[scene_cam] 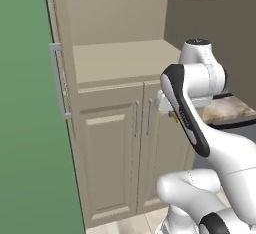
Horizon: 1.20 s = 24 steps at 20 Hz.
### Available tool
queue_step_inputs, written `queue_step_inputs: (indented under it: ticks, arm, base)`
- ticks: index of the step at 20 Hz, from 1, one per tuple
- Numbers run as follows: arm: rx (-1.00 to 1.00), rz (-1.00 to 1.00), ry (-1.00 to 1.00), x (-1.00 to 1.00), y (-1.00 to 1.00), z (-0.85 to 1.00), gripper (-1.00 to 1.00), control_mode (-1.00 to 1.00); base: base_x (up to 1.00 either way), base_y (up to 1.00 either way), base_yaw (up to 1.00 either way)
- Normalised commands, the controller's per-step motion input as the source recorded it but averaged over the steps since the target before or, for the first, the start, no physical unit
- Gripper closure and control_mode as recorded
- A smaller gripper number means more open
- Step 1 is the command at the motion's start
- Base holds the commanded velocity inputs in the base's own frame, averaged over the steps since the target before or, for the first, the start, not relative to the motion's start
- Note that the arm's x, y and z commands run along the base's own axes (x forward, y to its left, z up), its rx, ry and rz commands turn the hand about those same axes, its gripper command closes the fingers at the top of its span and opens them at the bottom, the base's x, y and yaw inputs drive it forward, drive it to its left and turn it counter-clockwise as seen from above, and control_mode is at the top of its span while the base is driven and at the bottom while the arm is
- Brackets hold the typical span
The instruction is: Pick up the sponge and sponge from the sink, and place them back in the cabinet, and close the cabinet doors.
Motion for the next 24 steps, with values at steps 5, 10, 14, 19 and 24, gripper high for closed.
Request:
queue_step_inputs:
  ticks: [5, 10, 14, 19, 24]
  arm:
    - [0.0, 0.0, 0.0, 0.0, 0.0, 0.0, 1.0, 1.0]
    - [0.0, 0.0, 0.0, 0.0, 0.0, 0.0, 1.0, 1.0]
    - [0.0, 0.0, 0.0, 0.0, 0.0, 0.0, 1.0, 1.0]
    - [0.0, 0.0, 0.0, 0.0, 0.0, 0.0, 1.0, 1.0]
    - [0.0, 0.0, 0.0, 0.0, 0.0, 0.0, 1.0, 1.0]
  base:
    - [0.37, 0.39, -0.03]
    - [0.41, 0.34, -0.01]
    - [0.44, 0.14, 0.0]
    - [0.47, 0.0, 0.0]
    - [0.37, 0.0, 0.0]
